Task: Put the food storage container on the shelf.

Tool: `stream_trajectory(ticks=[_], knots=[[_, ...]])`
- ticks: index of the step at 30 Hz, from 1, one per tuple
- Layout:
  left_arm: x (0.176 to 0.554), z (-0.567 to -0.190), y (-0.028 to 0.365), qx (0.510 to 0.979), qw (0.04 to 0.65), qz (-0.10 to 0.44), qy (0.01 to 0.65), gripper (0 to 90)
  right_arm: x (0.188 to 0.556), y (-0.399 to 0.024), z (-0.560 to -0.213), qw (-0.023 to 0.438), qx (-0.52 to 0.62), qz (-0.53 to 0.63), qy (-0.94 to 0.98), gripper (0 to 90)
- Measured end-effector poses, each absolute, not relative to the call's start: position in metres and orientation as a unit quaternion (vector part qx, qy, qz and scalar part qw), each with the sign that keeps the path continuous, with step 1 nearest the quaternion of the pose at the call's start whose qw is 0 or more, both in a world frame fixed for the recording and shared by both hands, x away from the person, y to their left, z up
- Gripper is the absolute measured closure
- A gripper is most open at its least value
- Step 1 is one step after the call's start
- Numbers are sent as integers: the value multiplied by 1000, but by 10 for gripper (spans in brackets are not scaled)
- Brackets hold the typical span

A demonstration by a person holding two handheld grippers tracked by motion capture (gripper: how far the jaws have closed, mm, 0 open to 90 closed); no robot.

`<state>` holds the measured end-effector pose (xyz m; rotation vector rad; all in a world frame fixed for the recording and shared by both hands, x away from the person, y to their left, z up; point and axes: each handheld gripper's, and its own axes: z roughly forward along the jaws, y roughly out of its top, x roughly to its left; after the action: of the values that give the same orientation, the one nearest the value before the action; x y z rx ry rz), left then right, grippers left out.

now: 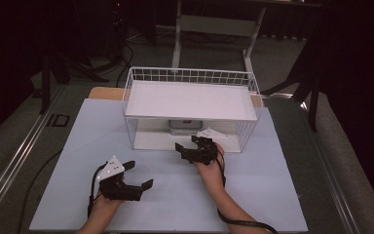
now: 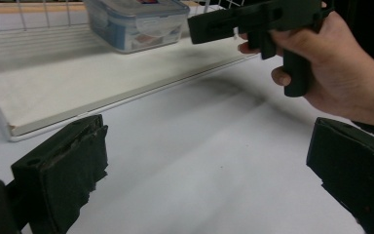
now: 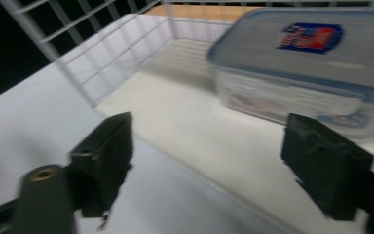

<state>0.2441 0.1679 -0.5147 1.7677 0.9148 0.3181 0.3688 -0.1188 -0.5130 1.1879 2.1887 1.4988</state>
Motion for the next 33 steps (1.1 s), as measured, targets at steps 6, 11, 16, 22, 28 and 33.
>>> stream_trajectory(ticks=[6, 11, 16, 22, 28, 33], knots=[[241, -512, 167, 747, 538, 129, 369, 23, 355, -130, -505, 109, 382, 509, 764, 151], [239, -510, 167, 754, 534, 129, 360, 23, 336, -145, -502, 113, 372, 497, 775, 152], [239, -510, 168, 754, 537, 127, 357, 23, 322, -161, -503, 109, 371, 507, 770, 175], [239, -511, 168, 754, 539, 125, 354, 23, 310, -178, -503, 121, 369, 509, 768, 175], [239, -511, 169, 753, 540, 124, 355, 23, 299, -189, -497, 126, 359, 500, 778, 174], [238, -510, 169, 753, 541, 122, 354, 23, 288, -200, -494, 122, 355, 505, 777, 174]])
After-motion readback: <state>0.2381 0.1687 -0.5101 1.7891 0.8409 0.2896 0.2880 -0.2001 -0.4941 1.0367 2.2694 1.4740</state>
